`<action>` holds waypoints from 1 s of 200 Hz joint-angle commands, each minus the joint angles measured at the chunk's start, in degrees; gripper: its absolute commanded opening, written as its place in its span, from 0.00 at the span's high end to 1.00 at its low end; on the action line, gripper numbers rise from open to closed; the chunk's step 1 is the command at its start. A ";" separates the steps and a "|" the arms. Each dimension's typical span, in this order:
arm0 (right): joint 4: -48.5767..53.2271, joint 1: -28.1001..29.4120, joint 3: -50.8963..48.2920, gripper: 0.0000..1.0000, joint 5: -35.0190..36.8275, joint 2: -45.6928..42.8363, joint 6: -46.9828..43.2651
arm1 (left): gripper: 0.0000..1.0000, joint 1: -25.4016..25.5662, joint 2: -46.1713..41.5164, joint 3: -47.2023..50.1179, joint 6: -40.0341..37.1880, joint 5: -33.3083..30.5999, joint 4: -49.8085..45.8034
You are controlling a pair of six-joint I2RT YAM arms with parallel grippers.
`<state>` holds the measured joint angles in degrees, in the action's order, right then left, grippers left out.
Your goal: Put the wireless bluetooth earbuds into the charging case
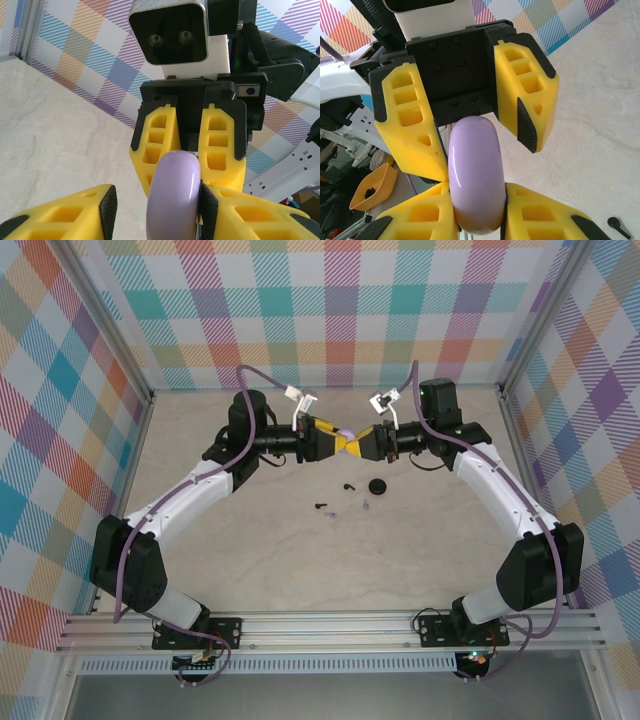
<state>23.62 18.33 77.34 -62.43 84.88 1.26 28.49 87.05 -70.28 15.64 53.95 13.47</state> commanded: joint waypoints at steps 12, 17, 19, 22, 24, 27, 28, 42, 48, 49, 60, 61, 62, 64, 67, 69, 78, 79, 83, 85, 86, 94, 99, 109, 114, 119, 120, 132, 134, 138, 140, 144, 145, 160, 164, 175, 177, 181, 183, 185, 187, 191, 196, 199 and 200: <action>-2.26 -0.57 -0.26 0.87 -1.87 -2.26 0.47 | 0.55 0.48 -1.87 1.26 0.94 1.72 0.81; -2.26 -0.57 -0.26 0.87 -1.78 -2.28 0.50 | 0.55 0.49 -1.96 1.29 1.03 1.76 0.85; -2.26 -0.57 -0.26 0.87 -1.74 -2.33 0.50 | 0.55 0.51 -1.97 1.35 1.05 1.79 0.85; -2.26 -0.64 -0.26 0.87 -1.73 -2.36 0.58 | 0.55 0.51 -2.04 1.37 1.10 1.77 0.93; -2.32 -0.66 -0.26 0.87 -1.66 -2.35 0.59 | 0.55 0.51 -2.10 1.42 1.09 1.84 0.94; -2.32 -0.61 -0.26 0.87 -1.57 -2.40 0.59 | 0.55 0.45 -2.21 1.46 1.12 1.81 0.94; -2.29 -0.68 -0.26 0.87 -1.61 -2.37 0.63 | 0.55 0.44 -2.22 1.50 1.09 1.79 0.94; -2.26 -0.86 -0.26 0.87 -1.51 -2.44 0.68 | 0.54 0.51 -2.72 1.84 0.87 1.53 1.03; -2.26 -0.92 -0.26 0.87 -1.47 -2.44 0.68 | 0.53 0.51 -2.84 1.90 0.77 1.51 1.11; -2.22 -0.92 -0.26 0.87 -1.51 -2.44 0.68 | 0.53 0.51 -2.84 1.90 0.79 1.55 1.07; -2.13 -0.97 -0.26 0.87 -1.57 -2.52 0.67 | 0.53 0.47 -3.09 2.07 0.61 1.55 1.03; -2.11 -0.99 -0.26 0.87 -1.61 -2.48 0.68 | 0.53 0.49 -3.10 2.03 0.57 1.57 1.03; -2.01 -1.00 -0.26 0.87 -1.58 -2.50 0.68 | 0.53 0.50 -3.11 2.05 0.51 1.54 1.07; -2.11 -1.01 -0.26 0.87 -1.69 -2.52 0.63 | 0.53 0.51 -3.11 2.07 0.46 1.56 1.10; -2.06 -1.01 -0.22 0.87 -1.84 -2.53 0.61 | 0.53 0.54 -3.07 2.18 0.55 1.65 1.19; -2.03 -1.06 -0.18 0.87 -1.89 -2.53 0.59 | 0.53 0.52 -3.10 2.17 0.54 1.67 1.31; -2.08 -1.01 -0.17 0.87 -2.40 -2.51 0.62 | 0.53 0.51 -2.93 2.08 0.87 2.00 1.71; -2.04 -1.06 -0.17 0.87 -2.50 -2.47 0.65 | 0.53 0.51 -2.89 2.03 0.92 1.97 1.72; -2.04 -1.02 -0.17 0.87 -2.66 -2.44 0.66 | 0.53 0.51 -2.85 1.92 1.00 2.03 1.89; -2.07 -1.01 -0.17 0.87 -2.71 -2.44 0.61 | 0.53 0.51 -2.78 1.86 1.02 2.10 1.90; -2.08 -1.01 -0.17 0.87 -2.79 -2.44 0.64 | 0.54 0.51 -2.77 1.84 1.09 2.15 1.86; -1.98 -1.01 -0.17 0.87 -3.16 -2.44 0.57 | 0.54 0.51 -2.65 1.65 1.31 2.42 2.19; -1.95 -1.01 -0.17 0.87 -3.43 -2.40 0.44 | 0.54 0.51 -2.59 1.56 1.53 2.55 2.52; -1.68 -0.97 -0.17 0.86 -3.87 -2.29 0.26 | 0.55 0.60 -2.58 1.55 1.98 2.99 3.56; -1.42 -1.01 -0.09 0.86 -4.21 -2.23 0.12 | 0.55 0.65 -2.57 1.57 2.24 3.19 4.09; -1.27 -0.97 -0.09 0.86 -4.41 -2.11 -0.01 | 0.55 0.69 -2.54 1.56 2.29 3.43 4.46; -1.15 -0.99 -0.09 0.86 -4.39 -2.10 -0.06 | 0.55 0.69 -2.51 1.56 2.34 3.48 4.50; -0.69 -1.01 0.00 0.86 -4.92 -1.92 -0.37 | 0.55 0.85 -2.42 1.40 2.48 3.78 4.93; -0.75 -1.03 0.00 0.86 -5.07 -1.91 -0.38 | 0.56 0.86 -2.41 1.38 2.47 3.79 4.97; -0.70 -0.97 0.05 0.86 -5.27 -1.83 -0.45 | 0.56 0.95 -2.32 1.33 2.49 3.95 5.05; -0.70 -0.98 0.01 0.86 -5.40 -1.83 -0.46 | 0.56 1.02 -2.32 1.30 2.54 4.05 5.11; -0.75 -0.99 0.00 0.86 -5.52 -1.83 -0.48 | 0.56 1.08 -2.20 1.22 2.51 4.26 5.07; -0.71 -1.00 0.00 0.86 -5.60 -1.78 -0.43 | 0.56 1.11 -2.13 1.21 2.49 4.33 5.07; -0.68 -1.01 0.09 0.86 -5.83 -1.82 -0.55 | 0.59 1.38 -1.84 0.99 2.63 4.75 5.07; -0.56 -1.06 0.17 0.86 -5.91 -1.75 -0.62 | 0.61 1.47 -1.77 0.94 2.64 4.76 5.07; -0.65 -1.01 0.18 0.86 -5.78 -1.74 -0.65 | 0.63 1.65 -1.55 0.85 2.57 5.02 4.98; -0.65 -1.01 0.18 0.86 -5.82 -1.80 -0.69 | 0.63 1.70 -1.51 0.78 2.56 5.09 4.98; -0.60 -0.95 0.18 0.86 -5.77 -1.76 -0.64 | 0.64 1.74 -1.53 0.78 2.62 5.04 4.91; -0.66 -1.00 0.22 0.86 -5.77 -1.74 -0.64 | 0.64 1.74 -1.48 0.77 2.59 5.02 4.83; -0.65 -1.05 0.28 0.86 -5.77 -1.74 -0.64 | 0.65 1.74 -1.52 0.76 2.59 5.04 4.81; -0.67 -0.96 0.27 0.86 -5.88 -1.74 -0.64 | 0.65 1.74 -1.48 0.78 2.63 5.05 4.81; -0.60 -1.01 0.32 0.86 -5.86 -1.66 -0.64 | 0.65 1.74 -1.48 0.77 2.64 5.07 4.81; -0.58 -1.01 0.40 0.86 -6.01 -1.61 -0.71 | 0.66 1.83 -1.51 0.76 2.64 4.98 4.81; -0.57 -1.01 0.37 0.86 -6.15 -1.57 -0.73 | 0.67 1.81 -1.47 0.77 2.60 4.94 4.85; -0.53 -1.01 0.36 0.86 -6.18 -1.56 -0.77 | 0.67 1.82 -1.50 0.77 2.62 4.94 4.87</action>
<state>22.81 17.61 77.34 -65.76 84.03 2.11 29.50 85.97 -68.71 18.24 57.23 16.67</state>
